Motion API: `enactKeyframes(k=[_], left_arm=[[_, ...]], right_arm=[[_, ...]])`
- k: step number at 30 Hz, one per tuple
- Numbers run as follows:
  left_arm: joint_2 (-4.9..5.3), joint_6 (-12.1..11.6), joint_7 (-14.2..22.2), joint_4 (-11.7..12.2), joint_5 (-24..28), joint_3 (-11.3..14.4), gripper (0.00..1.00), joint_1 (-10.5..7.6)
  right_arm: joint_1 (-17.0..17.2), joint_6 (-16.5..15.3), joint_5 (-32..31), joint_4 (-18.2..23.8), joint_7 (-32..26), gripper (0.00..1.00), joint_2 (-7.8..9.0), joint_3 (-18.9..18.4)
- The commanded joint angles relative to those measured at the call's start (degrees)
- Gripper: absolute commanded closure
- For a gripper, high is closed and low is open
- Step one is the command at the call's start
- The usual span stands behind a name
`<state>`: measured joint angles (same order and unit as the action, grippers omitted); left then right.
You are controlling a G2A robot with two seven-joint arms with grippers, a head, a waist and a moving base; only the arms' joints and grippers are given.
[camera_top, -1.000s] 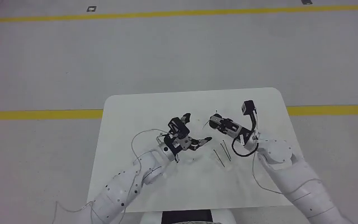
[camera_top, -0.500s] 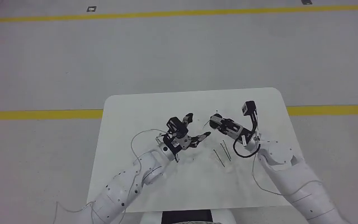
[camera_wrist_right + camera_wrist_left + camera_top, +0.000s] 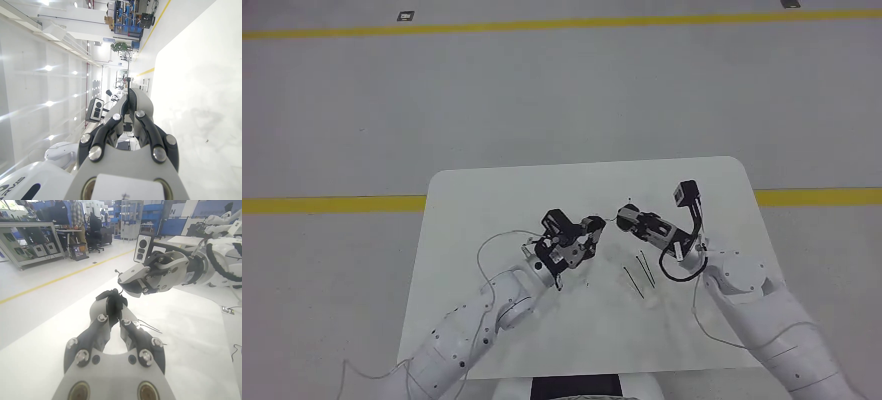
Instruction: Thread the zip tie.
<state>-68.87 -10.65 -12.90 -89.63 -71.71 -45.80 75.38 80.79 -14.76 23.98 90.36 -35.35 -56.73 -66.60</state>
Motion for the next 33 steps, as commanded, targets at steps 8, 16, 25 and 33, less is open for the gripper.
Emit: enactKeyframes(k=[8,16,25,33], left_arm=[[-0.21,-0.56,0.11,0.29,-0.42,0.34,0.98,-0.41],[-0.21,-0.36,0.15,0.09,-1.04,0.24,0.80,0.02],[-0.28,-1.15,-0.30,-0.21,-1.31,0.39,0.83,0.14],[-0.58,-1.19,-0.36,0.28,-1.18,0.94,0.88,-0.27]], right_arm=[[-0.41,0.12,-0.37,-0.58,0.99,1.00,-0.59,0.16],[-0.03,0.15,-0.20,-1.06,2.21,1.00,-0.94,-0.73],[0.41,0.35,-1.02,-0.74,2.48,1.00,-1.37,-0.81],[0.48,0.34,-1.34,-0.30,1.79,1.00,-1.81,-0.34]])
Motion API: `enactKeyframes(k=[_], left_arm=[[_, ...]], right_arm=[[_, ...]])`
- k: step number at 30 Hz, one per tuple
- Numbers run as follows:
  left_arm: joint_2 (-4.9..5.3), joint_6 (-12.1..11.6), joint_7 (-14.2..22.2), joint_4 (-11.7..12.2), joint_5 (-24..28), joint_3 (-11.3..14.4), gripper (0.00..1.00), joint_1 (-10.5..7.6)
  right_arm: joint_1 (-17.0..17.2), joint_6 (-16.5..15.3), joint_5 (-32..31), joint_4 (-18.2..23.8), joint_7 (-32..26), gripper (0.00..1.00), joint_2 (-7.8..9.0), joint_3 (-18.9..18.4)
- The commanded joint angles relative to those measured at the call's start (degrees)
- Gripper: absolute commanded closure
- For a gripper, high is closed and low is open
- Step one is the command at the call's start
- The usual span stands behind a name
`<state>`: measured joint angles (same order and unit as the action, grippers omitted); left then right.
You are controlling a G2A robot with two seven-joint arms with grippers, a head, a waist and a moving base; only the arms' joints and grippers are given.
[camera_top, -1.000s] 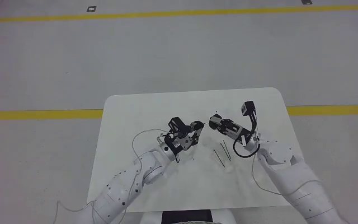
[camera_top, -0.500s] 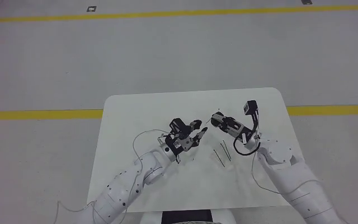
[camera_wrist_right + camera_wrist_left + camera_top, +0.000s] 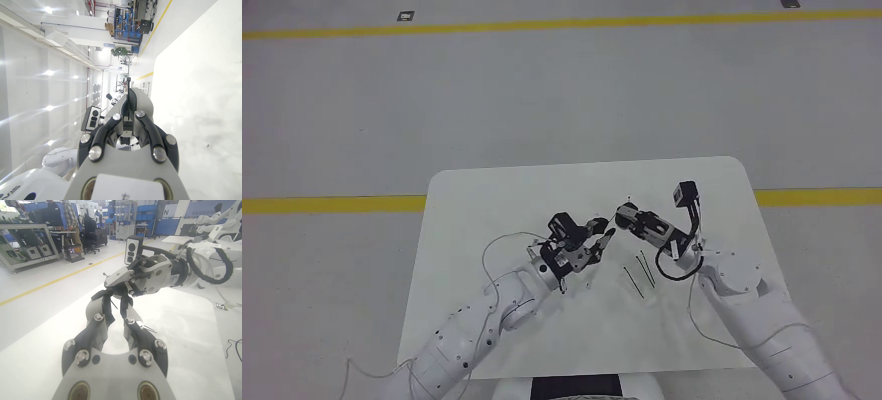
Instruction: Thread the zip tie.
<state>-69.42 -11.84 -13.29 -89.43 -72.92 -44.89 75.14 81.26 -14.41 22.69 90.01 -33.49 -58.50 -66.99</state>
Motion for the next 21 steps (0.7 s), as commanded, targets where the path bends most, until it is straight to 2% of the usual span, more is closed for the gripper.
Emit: enactKeyframes(k=[1,5,14,21], left_arm=[[-0.05,0.03,0.03,0.16,0.07,0.06,0.88,-0.04],[-0.11,0.28,0.03,0.32,0.19,-0.03,0.88,-0.01],[-0.10,0.56,0.14,0.21,0.33,-0.56,0.99,0.25],[-0.12,0.44,0.15,0.13,0.35,-0.73,1.00,0.39]], right_arm=[[0.03,-0.01,-0.16,0.09,-0.15,1.00,-0.10,0.10],[0.10,0.05,-0.45,0.19,-0.39,1.00,-0.29,0.28],[0.04,0.39,-1.26,0.08,-0.42,1.00,-0.66,0.21],[0.07,0.67,-1.79,0.03,-0.67,1.00,-0.90,0.09]])
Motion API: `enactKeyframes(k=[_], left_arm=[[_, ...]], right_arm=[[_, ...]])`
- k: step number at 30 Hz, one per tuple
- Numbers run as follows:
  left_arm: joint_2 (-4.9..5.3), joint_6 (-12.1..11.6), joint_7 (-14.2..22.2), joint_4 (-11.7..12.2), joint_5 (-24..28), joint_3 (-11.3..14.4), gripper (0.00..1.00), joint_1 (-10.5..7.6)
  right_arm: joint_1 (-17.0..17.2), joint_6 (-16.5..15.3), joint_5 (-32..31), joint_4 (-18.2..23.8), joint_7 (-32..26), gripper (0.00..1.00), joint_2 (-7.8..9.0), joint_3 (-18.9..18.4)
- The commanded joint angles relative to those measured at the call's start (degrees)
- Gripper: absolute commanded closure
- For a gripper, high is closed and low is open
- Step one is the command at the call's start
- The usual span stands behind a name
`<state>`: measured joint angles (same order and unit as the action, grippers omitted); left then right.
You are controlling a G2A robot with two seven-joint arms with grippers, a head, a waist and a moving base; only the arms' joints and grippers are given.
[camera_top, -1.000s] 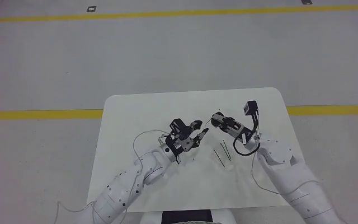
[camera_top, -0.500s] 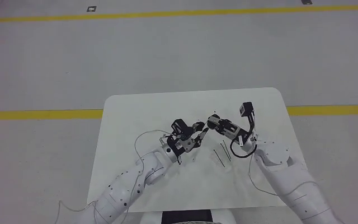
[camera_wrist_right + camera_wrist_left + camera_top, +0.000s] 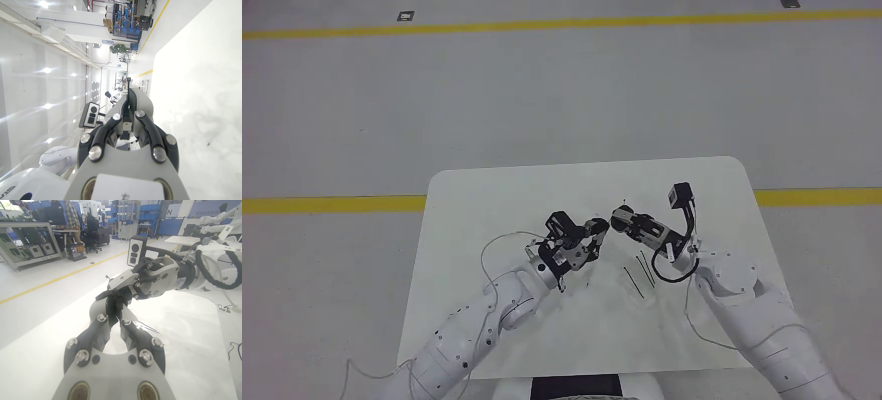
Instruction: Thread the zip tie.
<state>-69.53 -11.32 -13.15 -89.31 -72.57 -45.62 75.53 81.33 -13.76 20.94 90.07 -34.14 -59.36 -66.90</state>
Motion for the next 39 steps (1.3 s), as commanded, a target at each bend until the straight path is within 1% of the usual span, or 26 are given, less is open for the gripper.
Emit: enactKeyframes(k=[1,2,3,7,13,16,19,22,23,35,36,37,38,39], left_arm=[[-0.02,-0.12,0.02,0.02,-0.02,0.00,0.99,-0.01],[-0.03,-0.15,0.04,0.02,-0.03,0.01,0.95,-0.02],[-0.04,-0.19,0.08,0.00,-0.07,0.03,0.93,-0.04],[-0.09,-0.16,-0.03,0.03,-0.17,0.03,0.89,-0.07],[-0.15,-0.03,-0.07,0.04,-0.21,-0.02,0.89,-0.05],[-0.18,0.04,-0.10,0.05,-0.22,-0.06,0.91,-0.01],[-0.20,0.11,-0.04,0.07,-0.17,-0.10,0.90,0.03],[-0.25,0.16,0.14,0.06,-0.01,-0.13,0.93,0.02],[-0.26,0.16,0.15,0.06,0.05,-0.12,1.00,0.00],[-0.43,0.04,-0.19,0.48,0.13,-0.11,1.00,-0.10],[-0.42,0.03,-0.26,0.48,0.16,-0.18,1.00,-0.06],[-0.40,0.01,-0.32,0.47,0.20,-0.27,1.00,-0.01],[-0.37,-0.03,-0.35,0.44,0.26,-0.43,1.00,0.07],[-0.34,-0.07,-0.35,0.42,0.31,-0.57,1.00,0.13]], right_arm=[[-0.01,0.03,-0.08,-0.04,-0.03,1.00,-0.07,-0.01],[-0.02,0.07,-0.11,-0.06,-0.07,1.00,-0.11,-0.03],[-0.01,0.10,-0.14,-0.08,-0.09,1.00,-0.15,-0.06],[0.00,0.22,-0.31,-0.10,-0.23,1.00,-0.28,-0.15],[0.03,0.32,-0.54,-0.16,-0.32,1.00,-0.46,-0.33],[0.05,0.45,-0.81,-0.16,-0.44,1.00,-0.55,-0.40],[0.07,0.56,-1.06,-0.16,-0.53,1.00,-0.65,-0.35],[0.07,0.59,-1.13,-0.20,-0.65,1.00,-0.75,-0.39],[0.07,0.59,-1.14,-0.21,-0.67,1.00,-0.77,-0.41],[0.27,0.75,-1.51,-0.24,-0.90,1.00,-1.09,-0.81],[0.27,0.81,-1.59,-0.26,-0.87,0.94,-1.11,-0.85],[0.30,0.88,-1.63,-0.29,-0.80,0.55,-1.14,-0.88],[0.31,0.97,-1.70,-0.33,-0.68,0.14,-1.17,-0.93],[0.33,1.00,-1.75,-0.37,-0.57,0.00,-1.19,-1.00]])
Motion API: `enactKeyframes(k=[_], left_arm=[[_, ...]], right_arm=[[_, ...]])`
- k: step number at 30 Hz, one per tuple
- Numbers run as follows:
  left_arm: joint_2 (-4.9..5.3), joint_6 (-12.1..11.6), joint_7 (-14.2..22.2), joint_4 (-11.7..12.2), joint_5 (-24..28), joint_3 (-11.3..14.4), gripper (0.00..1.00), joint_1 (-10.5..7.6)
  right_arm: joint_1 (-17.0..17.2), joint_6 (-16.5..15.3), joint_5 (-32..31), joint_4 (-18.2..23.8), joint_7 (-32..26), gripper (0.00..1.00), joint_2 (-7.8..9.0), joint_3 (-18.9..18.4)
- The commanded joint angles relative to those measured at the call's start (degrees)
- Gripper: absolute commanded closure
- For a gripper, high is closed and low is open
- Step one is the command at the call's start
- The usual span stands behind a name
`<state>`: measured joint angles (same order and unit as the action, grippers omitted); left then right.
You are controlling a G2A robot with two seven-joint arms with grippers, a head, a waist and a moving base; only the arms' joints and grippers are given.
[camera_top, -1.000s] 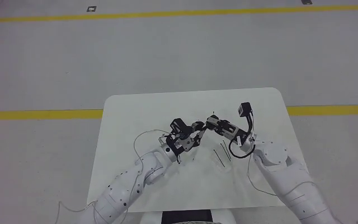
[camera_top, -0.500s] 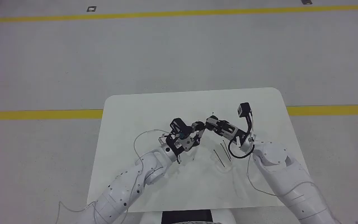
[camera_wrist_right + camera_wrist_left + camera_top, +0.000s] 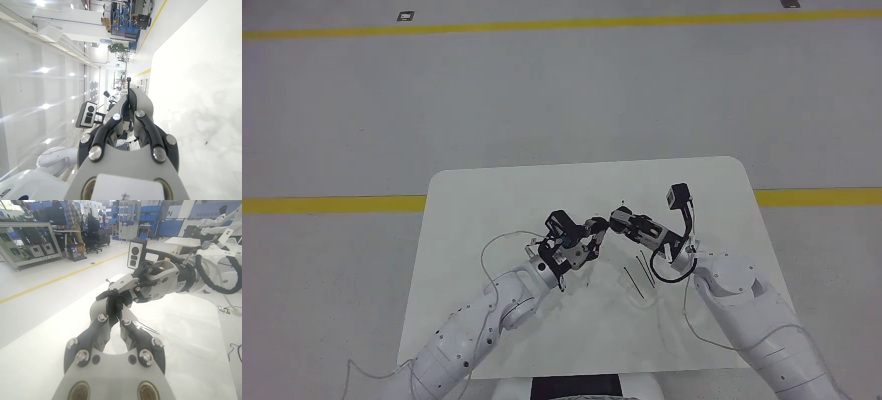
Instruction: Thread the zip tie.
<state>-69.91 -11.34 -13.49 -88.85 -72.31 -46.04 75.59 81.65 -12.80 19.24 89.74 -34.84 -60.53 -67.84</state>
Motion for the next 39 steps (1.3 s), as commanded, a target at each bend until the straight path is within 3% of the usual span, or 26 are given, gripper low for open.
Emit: enactKeyframes(k=[1,5,10,15,18,28,32,33,39], left_arm=[[0.07,-0.06,0.03,-0.04,0.25,-0.36,1.00,0.16],[0.43,-2.25,2.20,-0.17,3.15,-1.87,1.00,0.58],[1.40,-8.14,6.96,-1.04,8.10,-5.02,1.00,0.95],[3.04,-8.14,12.39,-4.13,14.58,-4.94,1.00,0.96],[4.57,-8.14,17.71,-5.55,19.42,-4.70,1.00,0.15],[4.57,-8.14,17.71,-5.55,19.42,-4.70,1.00,0.15],[4.40,-8.14,18.95,-4.49,28.81,-5.44,1.00,0.70],[4.46,-8.14,20.24,-4.23,33.28,-5.93,1.00,0.89],[5.75,-8.14,25.91,-5.83,46.11,-7.00,1.00,1.37]], right_arm=[[0.05,0.03,-0.09,-0.11,0.25,0.00,-0.04,-0.18],[0.39,-0.23,-0.56,-0.42,0.50,0.00,0.02,-1.12],[1.24,-2.12,-2.10,-1.27,-0.46,0.00,0.32,-2.91],[1.75,-6.68,-6.44,-1.74,-3.34,0.00,0.91,-5.11],[1.79,-6.68,-10.35,-0.82,-4.01,0.00,1.21,-6.06],[1.79,-6.68,-10.35,-0.82,-4.01,0.00,1.21,-6.06],[1.79,-6.68,-10.35,-0.82,-4.01,0.00,1.21,-6.06],[1.89,-6.55,-10.23,-0.89,-3.48,0.00,1.18,-6.13],[2.62,-6.68,-10.34,-1.13,-2.07,0.00,1.26,-7.78]])
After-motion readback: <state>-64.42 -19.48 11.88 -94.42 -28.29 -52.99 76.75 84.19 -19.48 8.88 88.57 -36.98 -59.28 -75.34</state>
